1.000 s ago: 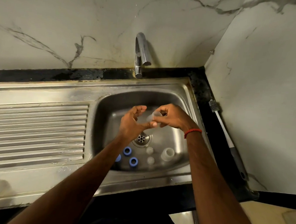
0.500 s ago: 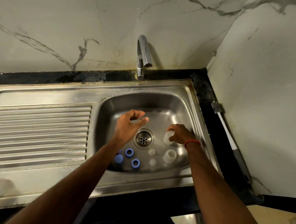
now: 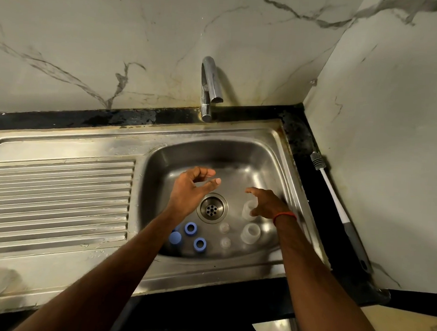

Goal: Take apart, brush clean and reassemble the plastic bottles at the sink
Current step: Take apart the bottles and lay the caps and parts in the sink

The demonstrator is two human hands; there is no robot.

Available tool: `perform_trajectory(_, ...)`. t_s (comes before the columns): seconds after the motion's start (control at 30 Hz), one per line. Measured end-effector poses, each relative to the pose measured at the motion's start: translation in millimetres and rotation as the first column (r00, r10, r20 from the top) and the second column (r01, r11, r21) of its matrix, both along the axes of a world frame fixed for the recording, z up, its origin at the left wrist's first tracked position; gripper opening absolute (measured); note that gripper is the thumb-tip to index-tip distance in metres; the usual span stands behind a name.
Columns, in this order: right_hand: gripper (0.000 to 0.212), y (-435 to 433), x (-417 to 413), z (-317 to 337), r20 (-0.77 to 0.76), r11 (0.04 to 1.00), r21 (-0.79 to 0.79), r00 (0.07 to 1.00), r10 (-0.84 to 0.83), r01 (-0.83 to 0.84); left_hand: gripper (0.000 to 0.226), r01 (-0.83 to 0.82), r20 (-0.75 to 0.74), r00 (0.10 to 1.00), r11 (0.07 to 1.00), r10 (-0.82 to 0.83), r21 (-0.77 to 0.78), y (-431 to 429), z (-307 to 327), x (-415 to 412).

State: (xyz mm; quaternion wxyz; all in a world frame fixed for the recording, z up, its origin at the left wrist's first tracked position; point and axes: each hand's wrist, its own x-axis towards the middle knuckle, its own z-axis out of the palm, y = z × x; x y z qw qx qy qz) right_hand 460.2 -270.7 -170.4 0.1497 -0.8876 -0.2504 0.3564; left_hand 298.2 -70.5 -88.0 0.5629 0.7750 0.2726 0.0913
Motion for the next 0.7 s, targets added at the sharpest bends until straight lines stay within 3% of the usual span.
perform_trajectory(0.2,0.064,16.4,-0.1,51.9,0.152,0.977,0.207,0.986,-0.074,0.041,0.035,0.031,0.022,0.999,0.998,-0.032,0.054,-3.2,13.0,-2.0)
perform_trajectory(0.37,0.058,47.1,-13.3,93.9,0.225,0.912,0.41,0.971,-0.083,-0.017,0.044,0.077,0.008,0.997,0.984,-0.08,0.161,3.4,28.8,-14.5)
perform_trajectory(0.53,0.06,85.0,-43.1,121.4,0.33,0.89,0.423,0.944,0.022,-0.168,0.059,0.124,-0.032,0.992,0.895,-0.122,0.428,23.4,40.3,-36.3)
perform_trajectory(0.7,0.067,115.7,-75.0,139.5,0.39,0.845,0.433,0.911,0.136,-0.312,0.075,0.113,-0.101,0.993,0.766,-0.063,0.633,41.3,52.7,-63.2)
